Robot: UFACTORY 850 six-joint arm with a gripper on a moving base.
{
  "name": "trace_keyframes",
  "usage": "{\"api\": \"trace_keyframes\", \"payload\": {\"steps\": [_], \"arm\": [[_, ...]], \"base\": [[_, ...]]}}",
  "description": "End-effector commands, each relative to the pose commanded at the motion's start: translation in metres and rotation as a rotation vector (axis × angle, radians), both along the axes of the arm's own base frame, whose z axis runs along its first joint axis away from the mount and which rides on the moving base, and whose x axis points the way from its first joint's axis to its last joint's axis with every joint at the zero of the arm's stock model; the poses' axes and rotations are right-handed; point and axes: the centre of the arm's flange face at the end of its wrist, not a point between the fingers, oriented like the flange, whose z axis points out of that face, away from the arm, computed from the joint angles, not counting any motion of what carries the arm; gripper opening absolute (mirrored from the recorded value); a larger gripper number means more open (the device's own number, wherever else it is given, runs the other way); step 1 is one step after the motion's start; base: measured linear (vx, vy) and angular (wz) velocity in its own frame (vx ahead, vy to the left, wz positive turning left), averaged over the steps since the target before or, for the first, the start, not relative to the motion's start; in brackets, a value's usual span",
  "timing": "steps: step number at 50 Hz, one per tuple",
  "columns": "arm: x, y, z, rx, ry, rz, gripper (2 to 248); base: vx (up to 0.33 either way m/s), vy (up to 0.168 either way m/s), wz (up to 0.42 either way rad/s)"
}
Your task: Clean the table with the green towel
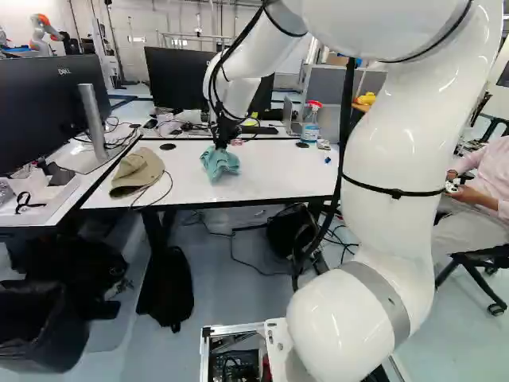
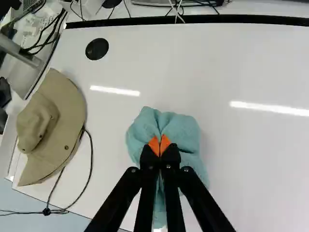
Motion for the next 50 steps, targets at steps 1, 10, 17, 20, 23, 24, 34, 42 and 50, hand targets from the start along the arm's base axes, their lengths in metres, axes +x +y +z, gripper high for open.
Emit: {"api": "trace_keyframes", "payload": {"steps": [1,10,17,20,23,24,34,42,50], "arm": [[0.0,0.0,0.0,0.0,0.0,0.0,23],[0.0,0.0,0.0,0.0,0.0,0.0,72],[0.0,0.0,0.0,0.0,0.0,0.0,108],[0.0,0.0,0.0,0.0,0.0,0.0,108],[0.0,0.0,0.0,0.0,0.0,0.0,143],[0.0,0.0,0.0,0.0,0.0,0.0,143],[0.0,0.0,0.0,0.0,0.0,0.0,217],[0.0,-0.004,0.0,0.0,0.001,-0.006,247],[-0.001,-0.016,0.0,-0.001,0.002,-0.027,247]], "base": [[0.0,0.0,0.0],[0.0,0.0,0.0],[0.0,0.0,0.0],[0.0,0.0,0.0],[0.0,0.0,0.0],[0.0,0.0,0.0],[0.0,0.0,0.0],[0.0,0.0,0.0],[0.0,0.0,0.0]]}}
